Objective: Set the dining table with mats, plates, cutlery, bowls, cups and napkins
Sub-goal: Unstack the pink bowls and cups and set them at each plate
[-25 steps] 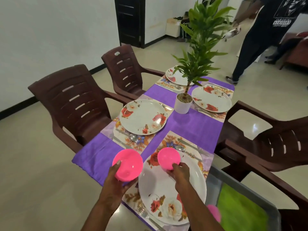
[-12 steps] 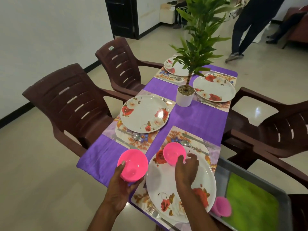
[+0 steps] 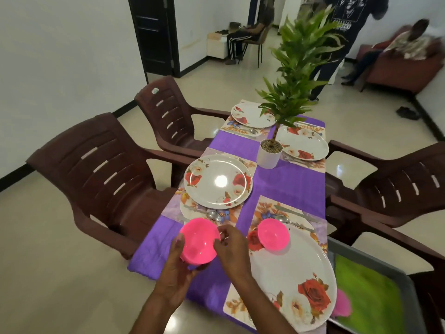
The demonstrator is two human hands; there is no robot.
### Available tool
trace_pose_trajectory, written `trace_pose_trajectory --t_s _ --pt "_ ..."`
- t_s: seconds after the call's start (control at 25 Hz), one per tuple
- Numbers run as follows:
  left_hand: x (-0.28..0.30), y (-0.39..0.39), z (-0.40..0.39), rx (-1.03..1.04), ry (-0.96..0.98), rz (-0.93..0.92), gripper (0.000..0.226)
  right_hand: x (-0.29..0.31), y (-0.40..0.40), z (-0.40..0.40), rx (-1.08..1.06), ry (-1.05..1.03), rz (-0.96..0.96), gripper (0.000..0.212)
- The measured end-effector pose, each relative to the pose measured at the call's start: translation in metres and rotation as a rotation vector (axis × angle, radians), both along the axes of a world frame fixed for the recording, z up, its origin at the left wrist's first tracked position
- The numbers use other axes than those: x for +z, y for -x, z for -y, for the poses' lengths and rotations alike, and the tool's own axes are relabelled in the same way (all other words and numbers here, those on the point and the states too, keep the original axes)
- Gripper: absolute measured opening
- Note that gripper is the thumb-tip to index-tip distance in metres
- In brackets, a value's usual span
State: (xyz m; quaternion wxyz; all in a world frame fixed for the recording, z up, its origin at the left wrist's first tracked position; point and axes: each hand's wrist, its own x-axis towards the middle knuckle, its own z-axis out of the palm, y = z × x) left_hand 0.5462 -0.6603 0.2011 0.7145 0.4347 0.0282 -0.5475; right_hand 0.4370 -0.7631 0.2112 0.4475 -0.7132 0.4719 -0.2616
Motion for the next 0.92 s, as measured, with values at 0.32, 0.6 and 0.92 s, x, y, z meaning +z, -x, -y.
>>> trace_pose_trajectory --t_s 0.32,0.6,0.92 --pt "0.002 -0.059 -0.008 0.023 0.015 -0.107 0.047 0.019 -0.052 -0.014 -0.200 -0.181 0.221 0.019" --pt "0.010 -0.148 -0.016 0.115 -0.113 -0.005 0.043 -0.013 -0.086 0.108 -0.775 -0.505 0.327 0.021" --pt "0.026 -0.196 -0.010 0.172 -0.179 0.024 0.061 -0.067 -0.119 0.170 -0.898 -0.584 0.117 0.030"
